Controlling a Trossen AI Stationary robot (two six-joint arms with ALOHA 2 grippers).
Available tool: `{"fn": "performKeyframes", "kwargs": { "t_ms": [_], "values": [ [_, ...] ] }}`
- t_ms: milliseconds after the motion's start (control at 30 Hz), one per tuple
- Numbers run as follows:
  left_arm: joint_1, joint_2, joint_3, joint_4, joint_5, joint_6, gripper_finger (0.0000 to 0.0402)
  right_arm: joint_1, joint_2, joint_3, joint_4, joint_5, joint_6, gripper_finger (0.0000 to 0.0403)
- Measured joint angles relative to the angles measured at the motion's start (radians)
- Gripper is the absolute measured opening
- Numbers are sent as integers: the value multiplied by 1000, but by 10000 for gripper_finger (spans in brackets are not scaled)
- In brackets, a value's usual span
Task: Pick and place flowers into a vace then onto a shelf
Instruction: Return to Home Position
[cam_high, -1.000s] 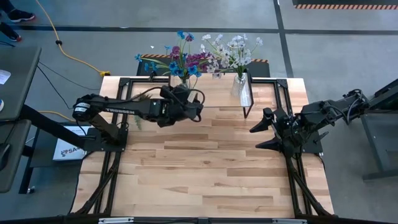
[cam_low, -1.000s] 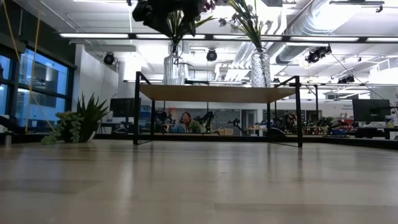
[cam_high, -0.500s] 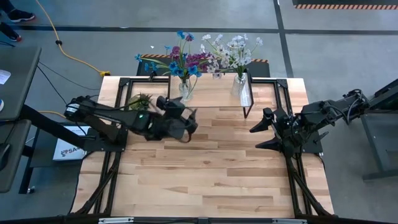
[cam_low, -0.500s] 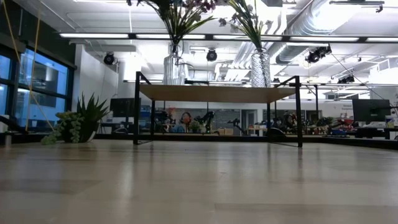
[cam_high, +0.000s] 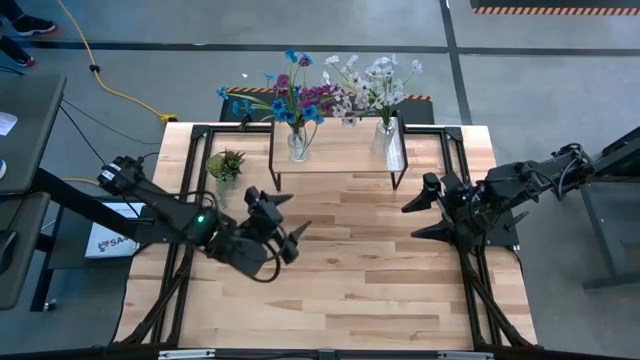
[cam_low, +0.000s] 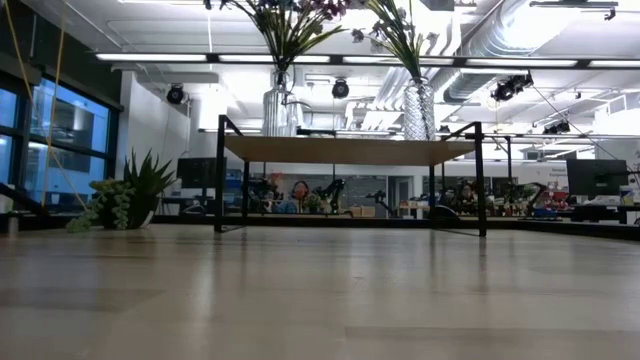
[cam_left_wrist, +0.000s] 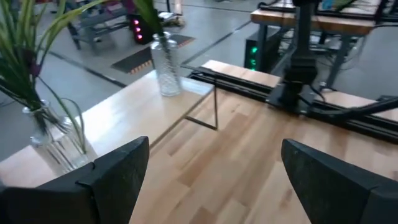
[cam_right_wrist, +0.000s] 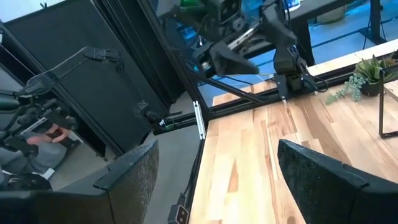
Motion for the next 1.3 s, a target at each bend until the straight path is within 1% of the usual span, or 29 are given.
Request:
{"fn": "performKeyframes", "kwargs": {
  "t_ms": [133,200,267,400,467,567,733,800,867,933,1100,1233,1300],
  "values": [
    [-42,0,0,3,7,-8,397,0,0,0,4,0,0,317],
    [-55,0,0,3,43,-9,397,0,0,0,4,6,0,317],
    [-64,0,0,8,99,-11,397,0,0,0,4,12,0,317],
    [-63,0,0,61,254,-17,397,0,0,0,21,15,0,317],
    [-62,0,0,73,306,-19,397,0,0,0,33,15,0,317],
    [-61,0,0,67,334,-18,397,0,0,0,40,15,0,317],
    [-61,-5,0,2,349,-16,396,0,0,0,55,15,0,317],
    [-60,-11,0,-18,368,-22,388,0,0,0,62,15,0,317],
    [-61,-22,0,-50,372,-29,370,0,0,0,74,15,0,317],
    [-61,-30,0,-69,388,-37,340,0,0,0,84,15,0,317],
    [-61,-59,0,-149,416,-39,247,0,0,0,89,17,0,317],
    [-61,-74,0,-206,411,-38,170,0,0,0,81,58,-1,317],
    [-61,-82,-1,-249,418,-38,138,0,0,0,81,77,-1,317]
  ]
}}
